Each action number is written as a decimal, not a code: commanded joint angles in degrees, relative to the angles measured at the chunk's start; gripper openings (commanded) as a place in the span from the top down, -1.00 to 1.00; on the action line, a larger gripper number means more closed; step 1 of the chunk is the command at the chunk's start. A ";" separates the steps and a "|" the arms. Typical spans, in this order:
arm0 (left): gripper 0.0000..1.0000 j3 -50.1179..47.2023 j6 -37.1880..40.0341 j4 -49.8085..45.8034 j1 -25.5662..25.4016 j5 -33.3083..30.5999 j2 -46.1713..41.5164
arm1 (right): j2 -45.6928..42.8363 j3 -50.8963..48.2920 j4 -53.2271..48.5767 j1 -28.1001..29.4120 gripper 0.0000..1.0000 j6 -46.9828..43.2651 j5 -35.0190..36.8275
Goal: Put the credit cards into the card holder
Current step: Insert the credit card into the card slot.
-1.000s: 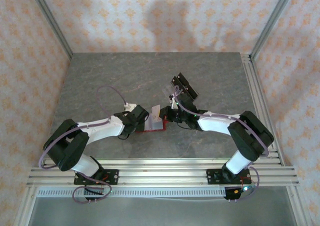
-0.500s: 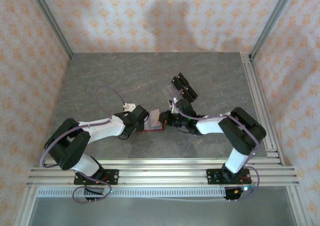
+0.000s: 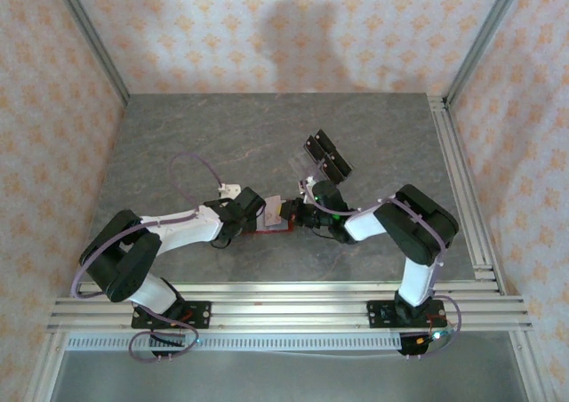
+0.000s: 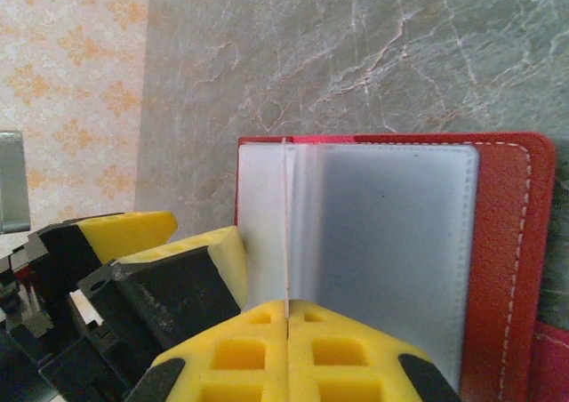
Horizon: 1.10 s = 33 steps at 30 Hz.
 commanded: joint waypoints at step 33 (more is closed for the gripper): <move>-0.99 -2.04 -0.25 -2.54 0.52 -1.89 2.49 | 7.92 -0.41 11.68 1.12 1.00 5.39 -2.87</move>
